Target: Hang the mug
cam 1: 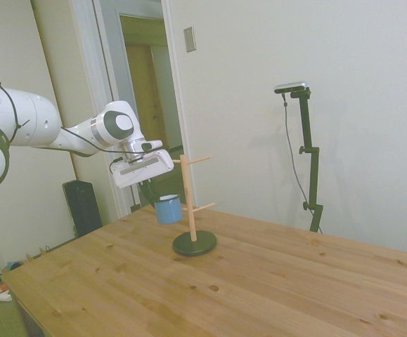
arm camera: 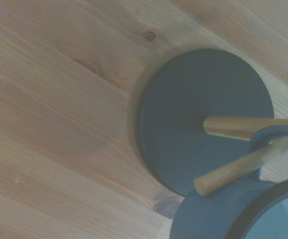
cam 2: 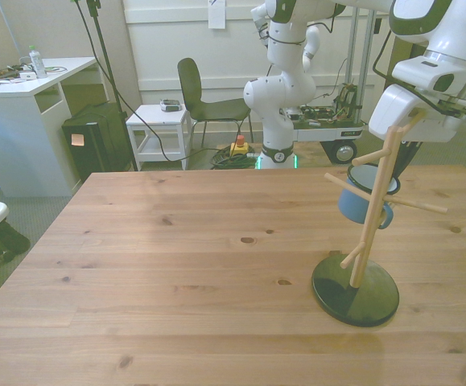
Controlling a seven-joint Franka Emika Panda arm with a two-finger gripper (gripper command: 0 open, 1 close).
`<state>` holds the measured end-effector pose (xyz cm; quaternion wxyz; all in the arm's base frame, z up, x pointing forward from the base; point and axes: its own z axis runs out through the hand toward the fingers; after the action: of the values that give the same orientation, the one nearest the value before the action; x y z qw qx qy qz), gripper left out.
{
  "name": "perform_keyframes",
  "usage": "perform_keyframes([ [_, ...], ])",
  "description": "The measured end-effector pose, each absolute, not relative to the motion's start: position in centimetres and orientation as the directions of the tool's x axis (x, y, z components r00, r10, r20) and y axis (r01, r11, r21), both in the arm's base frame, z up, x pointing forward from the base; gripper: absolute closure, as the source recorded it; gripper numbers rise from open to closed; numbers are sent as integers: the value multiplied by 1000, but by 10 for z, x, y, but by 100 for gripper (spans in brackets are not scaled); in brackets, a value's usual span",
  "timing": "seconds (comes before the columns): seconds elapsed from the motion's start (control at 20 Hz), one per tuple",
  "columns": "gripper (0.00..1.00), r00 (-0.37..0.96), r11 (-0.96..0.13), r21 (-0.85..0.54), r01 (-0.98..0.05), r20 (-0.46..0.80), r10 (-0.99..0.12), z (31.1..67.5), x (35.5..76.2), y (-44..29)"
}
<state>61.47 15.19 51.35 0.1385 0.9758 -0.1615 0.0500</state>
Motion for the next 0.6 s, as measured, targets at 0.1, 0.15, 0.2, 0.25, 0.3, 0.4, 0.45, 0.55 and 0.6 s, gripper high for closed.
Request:
perform_keyframes([
  [0.1, 0, 943, -909, 255, -330, 142, -302, 513, 615, 151],
  [0.15, 0, 942, -909, 255, -330, 142, -302, 513, 615, 151],
  [0.2, 0, 942, -909, 255, -331, 142, -303, 513, 615, 151],
  [0.25, 0, 942, -909, 255, -331, 142, -303, 513, 615, 151],
  [0.3, 0, 942, -908, 255, -331, 142, -303, 513, 615, 150],
  [0.4, 0, 942, -908, 255, -332, 144, -304, 514, 614, 150],
  [0.45, 0, 941, -908, 253, -333, 146, -305, 516, 614, 149],
  [0.55, 0, 940, -908, 250, -337, 152, -307, 521, 612, 148],
  [0.6, 0, 939, -907, 250, -338, 154, -308, 522, 611, 147],
])
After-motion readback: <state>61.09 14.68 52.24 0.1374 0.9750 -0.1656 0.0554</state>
